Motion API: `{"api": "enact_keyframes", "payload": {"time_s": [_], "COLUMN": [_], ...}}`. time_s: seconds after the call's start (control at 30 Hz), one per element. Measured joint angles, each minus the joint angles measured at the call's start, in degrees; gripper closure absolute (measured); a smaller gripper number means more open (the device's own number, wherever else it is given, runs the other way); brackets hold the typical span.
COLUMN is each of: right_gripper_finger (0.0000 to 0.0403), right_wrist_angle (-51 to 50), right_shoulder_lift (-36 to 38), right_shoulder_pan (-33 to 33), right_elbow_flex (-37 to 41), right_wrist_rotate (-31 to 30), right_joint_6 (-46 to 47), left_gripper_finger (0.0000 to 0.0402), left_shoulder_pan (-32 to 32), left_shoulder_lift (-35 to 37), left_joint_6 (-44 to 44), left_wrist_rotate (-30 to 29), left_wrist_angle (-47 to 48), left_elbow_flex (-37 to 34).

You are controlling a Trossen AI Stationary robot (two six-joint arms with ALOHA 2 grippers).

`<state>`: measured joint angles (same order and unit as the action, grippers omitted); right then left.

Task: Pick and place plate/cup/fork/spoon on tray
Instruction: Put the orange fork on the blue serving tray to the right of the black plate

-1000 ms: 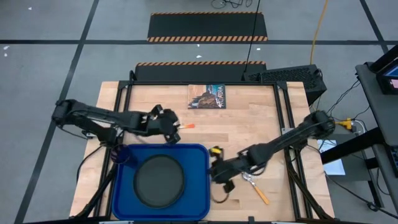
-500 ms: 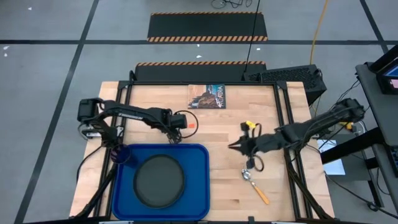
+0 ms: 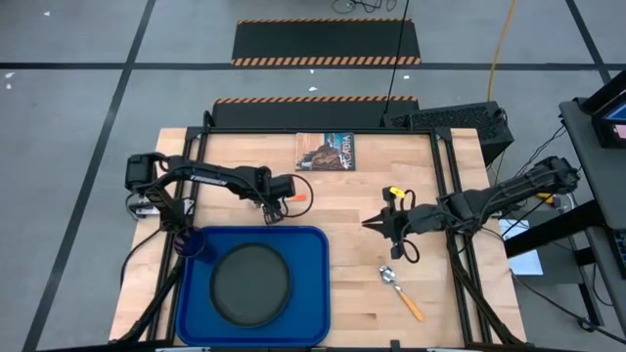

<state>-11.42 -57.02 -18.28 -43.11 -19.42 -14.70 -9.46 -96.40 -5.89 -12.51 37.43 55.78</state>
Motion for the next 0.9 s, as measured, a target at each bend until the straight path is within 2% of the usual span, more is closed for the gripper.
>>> {"api": "enact_keyframes", "payload": {"time_s": [0.23,0.37,0.6,0.9], "right_gripper_finger": [0.0387,0.0387,0.0387,0.0387], "right_wrist_angle": [0.04,0.02,0.04,1.87], "right_shoulder_lift": [-0.04,-0.06,-0.04,-0.06], "right_shoulder_pan": [-0.04,-0.04,-0.04,-0.17], "right_elbow_flex": [0.0,0.0,0.0,0.0], "right_wrist_rotate": [0.04,0.04,0.04,0.15], "right_joint_6": [-0.79,-0.81,-0.58,0.6], "left_gripper_finger": [0.0157,0.0156,0.022,0.0345], "left_shoulder_pan": [-0.22,-0.47,-1.57,-1.53], "left_shoulder_lift": [-0.17,0.08,0.13,0.02], "left_joint_6": [1.19,0.83,2.39,5.67], "left_wrist_rotate": [0.02,0.0,4.14,7.11], "left_wrist_angle": [-4.08,-5.47,-6.82,-7.4], "left_elbow_flex": [-3.98,-5.37,-6.31,-6.4]}}
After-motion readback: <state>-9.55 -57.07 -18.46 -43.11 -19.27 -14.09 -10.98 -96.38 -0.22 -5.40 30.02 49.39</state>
